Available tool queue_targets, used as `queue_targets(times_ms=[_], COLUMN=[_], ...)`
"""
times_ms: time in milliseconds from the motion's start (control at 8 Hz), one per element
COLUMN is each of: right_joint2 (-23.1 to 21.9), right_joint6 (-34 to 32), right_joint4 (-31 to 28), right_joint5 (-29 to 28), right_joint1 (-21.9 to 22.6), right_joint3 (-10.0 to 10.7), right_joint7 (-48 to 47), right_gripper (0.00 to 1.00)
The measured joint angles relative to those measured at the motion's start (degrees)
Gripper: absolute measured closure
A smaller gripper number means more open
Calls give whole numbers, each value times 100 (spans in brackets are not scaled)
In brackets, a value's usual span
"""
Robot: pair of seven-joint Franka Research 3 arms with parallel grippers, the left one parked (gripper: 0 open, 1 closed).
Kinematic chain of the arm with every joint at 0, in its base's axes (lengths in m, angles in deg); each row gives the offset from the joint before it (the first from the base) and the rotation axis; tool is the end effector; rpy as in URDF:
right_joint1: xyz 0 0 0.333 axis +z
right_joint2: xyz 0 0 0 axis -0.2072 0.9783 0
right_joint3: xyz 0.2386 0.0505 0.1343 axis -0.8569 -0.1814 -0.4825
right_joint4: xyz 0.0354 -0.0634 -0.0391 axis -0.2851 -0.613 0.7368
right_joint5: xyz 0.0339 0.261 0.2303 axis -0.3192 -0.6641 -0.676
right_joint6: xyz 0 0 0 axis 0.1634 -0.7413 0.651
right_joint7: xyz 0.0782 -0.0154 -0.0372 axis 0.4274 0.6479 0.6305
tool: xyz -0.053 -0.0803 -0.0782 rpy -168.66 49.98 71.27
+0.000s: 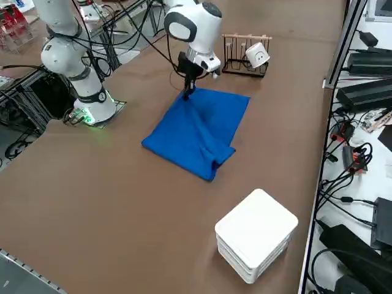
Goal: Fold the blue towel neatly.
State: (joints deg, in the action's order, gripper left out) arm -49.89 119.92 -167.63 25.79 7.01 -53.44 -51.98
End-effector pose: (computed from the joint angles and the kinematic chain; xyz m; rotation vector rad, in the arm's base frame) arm 0.4529 0.1246 0.2605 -2.9818 -0.7581 0.5927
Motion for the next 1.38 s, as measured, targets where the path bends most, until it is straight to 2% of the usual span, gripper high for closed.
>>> queue_targets(times_ms=[750,1125,1375], right_joint2=[7,19,61], right_joint6=[-30,18,288], right_joint4=[-105,-128,-131], right_joint5=[-53,-340,-501], right_joint1=[1438,1807,2070], right_joint3=[0,6,7], right_joint7=[-974,-1146,-1308], right_gripper=[98,98,98])
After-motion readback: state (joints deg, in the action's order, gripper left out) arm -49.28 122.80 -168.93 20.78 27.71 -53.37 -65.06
